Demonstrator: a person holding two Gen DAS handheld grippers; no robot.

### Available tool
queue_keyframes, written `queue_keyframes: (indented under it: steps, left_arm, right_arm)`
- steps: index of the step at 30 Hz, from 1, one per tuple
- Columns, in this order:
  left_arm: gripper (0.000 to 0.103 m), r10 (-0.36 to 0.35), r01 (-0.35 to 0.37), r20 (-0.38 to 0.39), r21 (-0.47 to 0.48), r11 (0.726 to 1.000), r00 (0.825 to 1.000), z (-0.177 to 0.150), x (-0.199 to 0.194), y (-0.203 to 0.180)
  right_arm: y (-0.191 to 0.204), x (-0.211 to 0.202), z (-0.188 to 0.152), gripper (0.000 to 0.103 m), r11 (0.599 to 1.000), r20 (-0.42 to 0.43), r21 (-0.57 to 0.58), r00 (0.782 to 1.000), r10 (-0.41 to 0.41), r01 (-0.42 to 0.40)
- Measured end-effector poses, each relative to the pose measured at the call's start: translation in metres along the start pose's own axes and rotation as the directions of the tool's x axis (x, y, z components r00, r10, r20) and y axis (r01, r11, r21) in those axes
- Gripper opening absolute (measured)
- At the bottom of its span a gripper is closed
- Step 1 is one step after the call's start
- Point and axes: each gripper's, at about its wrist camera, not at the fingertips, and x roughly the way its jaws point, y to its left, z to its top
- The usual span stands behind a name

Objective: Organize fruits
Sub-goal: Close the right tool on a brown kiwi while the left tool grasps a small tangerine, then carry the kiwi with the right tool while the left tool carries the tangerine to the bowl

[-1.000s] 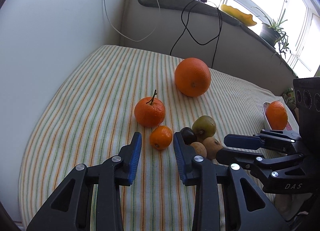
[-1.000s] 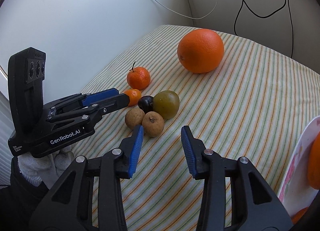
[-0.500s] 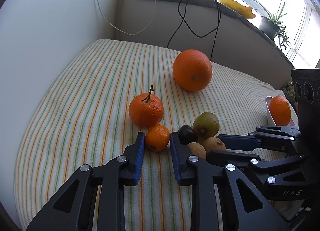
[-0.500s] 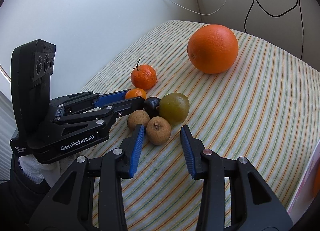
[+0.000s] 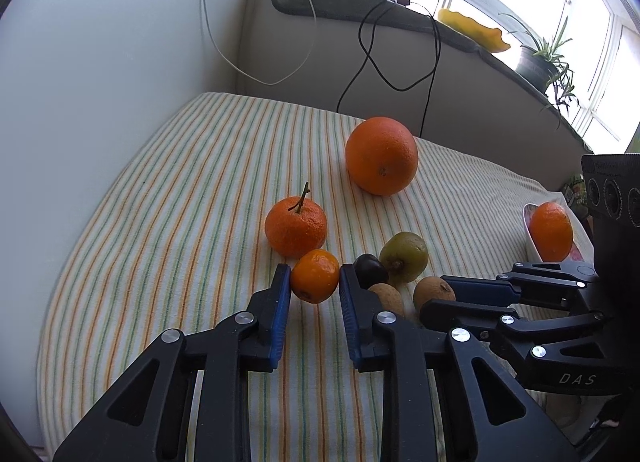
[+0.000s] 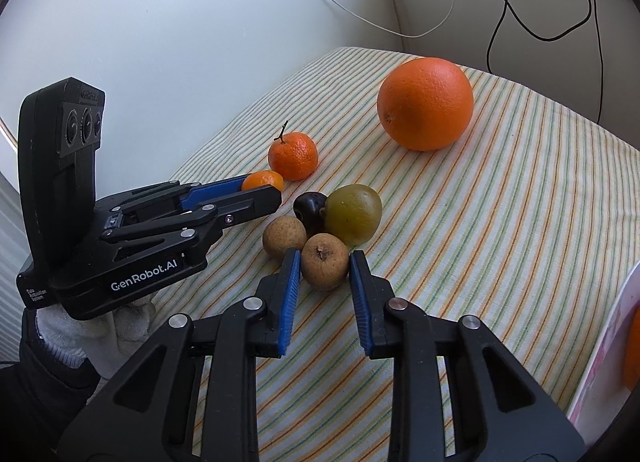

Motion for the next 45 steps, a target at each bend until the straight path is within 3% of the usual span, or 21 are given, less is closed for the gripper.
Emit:
queue_keyframes:
  steps: [22,45]
  left_arm:
    - [0.022,-0.064,0.062,0.067,0.042,0.997,0.996,-0.008,-0.034,-0.045]
    - [0.022,-0.2,0.194,0.043,0.121,0.973,0.979,-0.01,-0.024,-0.123]
  right_arm:
    - [-0.005,-0.061,-0.019,0.026,0.999,0.082,0.033,0.996,-0.026,0.023]
    - [-0.057,-0.145,-0.059,0.026,0.985,0.165,0.152,0.981,-0.102,0.077]
